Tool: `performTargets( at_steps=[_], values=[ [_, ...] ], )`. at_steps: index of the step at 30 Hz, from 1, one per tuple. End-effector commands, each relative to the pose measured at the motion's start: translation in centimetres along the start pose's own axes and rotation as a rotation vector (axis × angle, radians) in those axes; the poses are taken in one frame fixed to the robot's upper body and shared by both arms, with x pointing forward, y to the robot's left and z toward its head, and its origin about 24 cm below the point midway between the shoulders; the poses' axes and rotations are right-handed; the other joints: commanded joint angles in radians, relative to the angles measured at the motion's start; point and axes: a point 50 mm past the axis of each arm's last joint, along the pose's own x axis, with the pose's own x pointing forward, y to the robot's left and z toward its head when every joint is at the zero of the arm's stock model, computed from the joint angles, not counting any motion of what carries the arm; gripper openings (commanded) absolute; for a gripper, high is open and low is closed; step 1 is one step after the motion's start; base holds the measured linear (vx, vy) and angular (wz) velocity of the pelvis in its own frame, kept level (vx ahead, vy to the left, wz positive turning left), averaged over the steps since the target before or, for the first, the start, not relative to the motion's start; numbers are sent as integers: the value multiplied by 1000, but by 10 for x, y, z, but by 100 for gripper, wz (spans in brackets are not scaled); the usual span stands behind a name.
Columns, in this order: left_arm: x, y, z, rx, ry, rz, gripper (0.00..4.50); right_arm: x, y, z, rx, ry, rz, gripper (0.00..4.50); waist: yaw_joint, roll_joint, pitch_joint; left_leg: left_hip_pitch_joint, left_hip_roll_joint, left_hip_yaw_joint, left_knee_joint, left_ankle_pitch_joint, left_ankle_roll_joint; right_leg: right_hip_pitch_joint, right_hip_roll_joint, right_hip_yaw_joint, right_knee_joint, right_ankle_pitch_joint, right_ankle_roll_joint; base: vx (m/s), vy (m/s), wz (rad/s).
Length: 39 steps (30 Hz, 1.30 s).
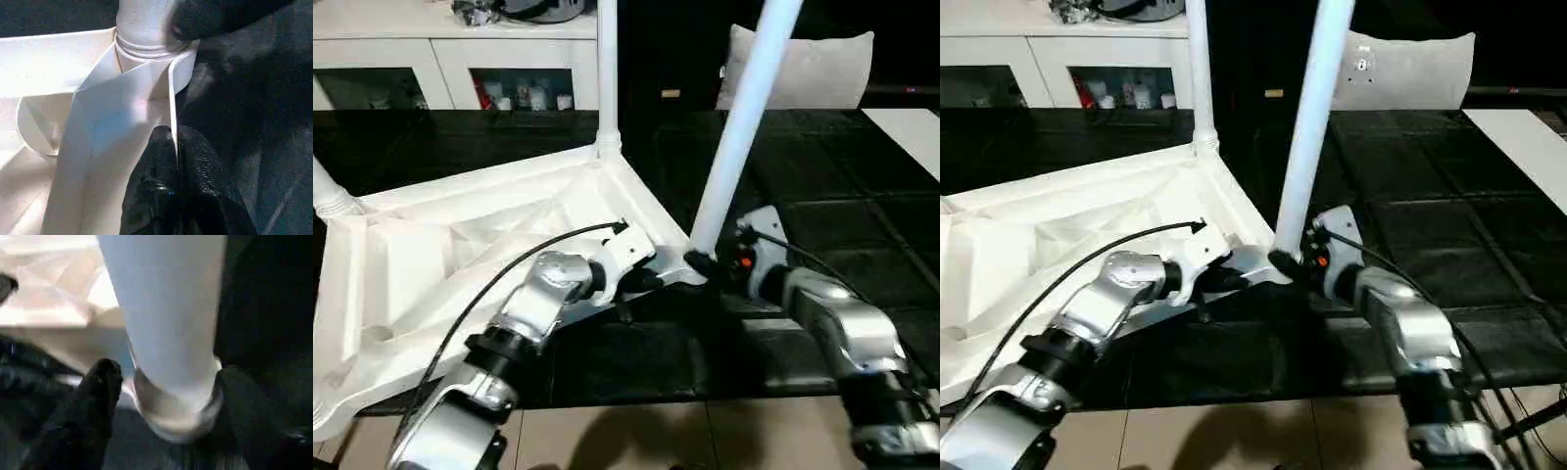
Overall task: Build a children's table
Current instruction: Rotate leg to tighten
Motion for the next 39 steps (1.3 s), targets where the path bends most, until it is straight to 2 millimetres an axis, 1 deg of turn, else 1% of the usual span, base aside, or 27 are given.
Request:
performTargets(
  at_steps=[1,2,3,5,6,8,9,10,11,12,13,14,15,17,18,21,22,23,24,25,27,28,30,31,32,35,39],
  values=[
    [-2,-7,-5,17,-42,-70,0,-5,3,3,-24,1,54,379,9,-19,-60,-9,8,4,-55,-157,54,56,-60,34,-79,-302,-153,0,0,0],
    [-6,-10,-7,49,-39,-123,0,-10,1,7,-71,-33,75,389,8,-22,-61,-10,9,4,-56,-165,54,57,-61,33,-80,-315,-150,0,0,0],
    [-8,-12,-9,66,-35,-154,0,-13,0,9,-100,-50,81,402,10,-21,-60,-10,11,3,-56,-168,53,56,-64,34,-80,-322,-147,0,0,0],
    [-14,-15,-12,83,-32,-219,0,-22,0,11,-132,-60,146,422,11,-20,-57,-7,12,4,-57,-185,56,51,-61,35,-82,-345,-140,0,0,0],
    [-14,-15,-12,81,-31,-224,0,-24,0,11,-136,-63,161,432,12,-19,-56,-6,12,5,-58,-191,56,52,-62,35,-83,-354,-139,0,0,0],
    [-16,-15,-12,87,-27,-238,0,-27,0,12,-153,-66,176,446,13,-17,-55,-3,14,5,-59,-207,57,47,-60,34,-86,-377,-136,0,0,0],
    [-19,-14,-13,104,-12,-272,0,-31,-1,15,-201,-94,186,446,16,-23,-56,-5,15,4,-59,-202,55,47,-62,35,-84,-377,-135,0,0,0],
    [-22,-15,-13,124,5,-313,0,-34,1,13,-234,-55,243,446,21,-20,-58,-3,16,3,-58,-194,54,47,-63,35,-81,-364,-137,0,0,0],
    [-23,-15,-13,131,10,-326,0,-34,1,12,-243,-42,261,446,25,-22,-58,-1,16,5,-57,-187,59,47,-62,36,-79,-338,-147,0,0,0],
    [-23,-15,-13,140,16,-335,0,-35,2,10,-224,-24,298,446,27,-21,-57,-1,16,6,-57,-185,60,47,-61,37,-78,-328,-153,0,0,0],
    [-23,-15,-13,147,19,-340,0,-36,3,10,-200,-15,332,446,31,-24,-59,-2,17,6,-56,-179,65,49,-63,37,-75,-307,-162,0,0,0],
    [-23,-15,-12,157,21,-350,0,-37,4,10,-173,-11,378,446,35,-23,-59,-2,17,6,-56,-172,69,51,-63,36,-72,-290,-171,0,0,0],
    [-23,-15,-12,157,21,-350,0,-37,4,10,-173,-11,378,421,36,-23,-59,-2,17,6,-56,-171,71,51,-63,36,-71,-284,-174,0,0,0],
    [-24,-16,-12,166,24,-373,0,-35,6,11,-157,-15,424,413,40,-23,-59,-3,17,6,-55,-167,69,52,-64,35,-72,-290,-173,0,0,0],
    [-23,-17,-11,168,24,-385,0,-33,6,11,-138,-18,452,408,40,-21,-60,-3,18,6,-55,-166,68,52,-65,35,-71,-291,-176,0,0,0],
    [-23,-17,-10,171,20,-398,0,-29,8,9,-111,-22,488,373,44,-23,-61,-3,18,7,-54,-159,64,51,-65,34,-70,-284,-182,0,0,0],
    [-23,-17,-10,171,20,-399,0,-29,8,9,-108,-22,491,362,47,-23,-61,-2,18,7,-54,-160,61,51,-65,34,-70,-288,-181,0,0,0],
    [-23,-17,-9,171,20,-399,0,-28,9,9,-107,-22,492,362,48,-23,-60,-2,18,7,-54,-159,60,51,-65,34,-70,-289,-179,0,0,0],
    [-23,-17,-9,171,19,-400,0,-28,9,9,-105,-21,495,350,50,-25,-61,-2,17,7,-54,-158,59,52,-65,34,-70,-292,-176,0,0,0],
    [-23,-17,-9,171,19,-398,0,-28,9,9,-102,-21,498,338,51,-24,-62,-3,18,6,-54,-154,58,52,-65,34,-69,-290,-173,0,0,0],
    [-22,-17,-10,169,18,-397,0,-28,10,9,-99,-20,503,317,51,-25,-62,-3,17,6,-54,-150,58,53,-65,34,-69,-287,-170,0,0,0],
    [-22,-17,-10,165,20,-392,0,-27,10,8,-93,-18,503,308,51,-22,-62,-3,17,6,-54,-151,58,52,-65,34,-69,-287,-170,0,0,0],
    [-22,-17,-10,164,22,-389,0,-27,10,8,-89,-17,502,289,51,-23,-62,-3,17,6,-54,-150,57,53,-65,33,-69,-289,-168,0,0,0],
    [-22,-17,-11,162,23,-388,0,-27,10,7,-90,-15,502,289,52,-22,-62,-3,16,6,-54,-147,56,53,-64,33,-69,-286,-168,0,0,0],
    [-22,-17,-11,162,23,-388,0,-27,10,7,-90,-15,502,273,52,-23,-63,-3,17,6,-53,-146,56,53,-64,33,-68,-282,-169,0,0,0],
    [-21,-18,-11,159,23,-389,0,-26,12,5,-87,-7,510,249,52,-22,-64,-3,17,6,-53,-141,57,53,-64,33,-67,-266,-174,0,0,0],
    [-19,-17,-12,113,32,-355,0,-23,21,2,-61,-14,509,224,51,-21,-63,-4,16,6,-53,-140,55,54,-63,33,-67,-270,-173,0,0,0]
  ],
)
